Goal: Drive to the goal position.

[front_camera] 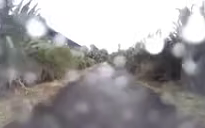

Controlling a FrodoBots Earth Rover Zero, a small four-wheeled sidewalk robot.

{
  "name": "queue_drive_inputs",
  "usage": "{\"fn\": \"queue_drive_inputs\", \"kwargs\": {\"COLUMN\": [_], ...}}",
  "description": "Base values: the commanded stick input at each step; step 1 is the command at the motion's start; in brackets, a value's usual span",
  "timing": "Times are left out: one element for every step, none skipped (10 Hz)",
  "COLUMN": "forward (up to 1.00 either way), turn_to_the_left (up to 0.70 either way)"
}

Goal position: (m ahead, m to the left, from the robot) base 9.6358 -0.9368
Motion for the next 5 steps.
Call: {"fn": "queue_drive_inputs", "kwargs": {"forward": [1.00,1.00,1.00,1.00,1.00], "turn_to_the_left": [0.00,0.00,0.00,0.00,0.00]}}
